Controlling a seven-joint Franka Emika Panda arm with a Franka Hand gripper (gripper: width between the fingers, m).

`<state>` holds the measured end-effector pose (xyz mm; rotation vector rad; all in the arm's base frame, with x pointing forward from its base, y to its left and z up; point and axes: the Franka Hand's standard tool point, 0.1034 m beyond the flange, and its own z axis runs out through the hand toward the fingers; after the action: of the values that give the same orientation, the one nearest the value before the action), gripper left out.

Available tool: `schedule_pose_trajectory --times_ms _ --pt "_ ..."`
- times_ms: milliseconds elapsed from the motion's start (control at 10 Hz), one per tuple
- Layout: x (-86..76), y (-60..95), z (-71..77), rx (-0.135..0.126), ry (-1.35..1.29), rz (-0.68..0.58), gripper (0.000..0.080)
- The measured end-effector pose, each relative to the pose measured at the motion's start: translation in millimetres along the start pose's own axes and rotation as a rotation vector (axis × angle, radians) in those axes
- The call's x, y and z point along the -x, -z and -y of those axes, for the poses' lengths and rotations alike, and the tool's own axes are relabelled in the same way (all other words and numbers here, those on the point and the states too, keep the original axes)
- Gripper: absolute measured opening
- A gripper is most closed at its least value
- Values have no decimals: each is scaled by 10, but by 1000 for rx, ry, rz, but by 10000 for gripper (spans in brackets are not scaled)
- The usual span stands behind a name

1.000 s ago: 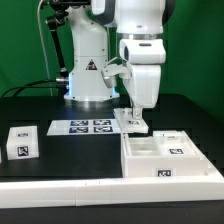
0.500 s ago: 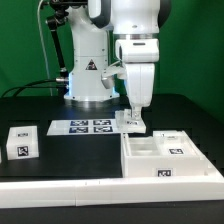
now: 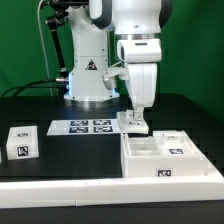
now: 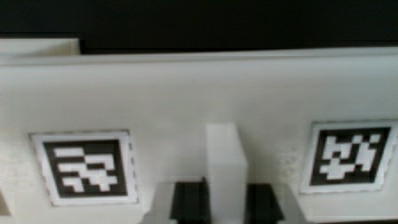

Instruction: Assemble cabinet

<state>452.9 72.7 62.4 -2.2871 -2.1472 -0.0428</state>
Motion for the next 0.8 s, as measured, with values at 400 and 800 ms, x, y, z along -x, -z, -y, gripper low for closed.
schedule_pose_trajectory --times_ms 400,800 --pt "21 -44 -7 2 11 -13 70" --pt "2 -62 15 -4 -2 -13 70"
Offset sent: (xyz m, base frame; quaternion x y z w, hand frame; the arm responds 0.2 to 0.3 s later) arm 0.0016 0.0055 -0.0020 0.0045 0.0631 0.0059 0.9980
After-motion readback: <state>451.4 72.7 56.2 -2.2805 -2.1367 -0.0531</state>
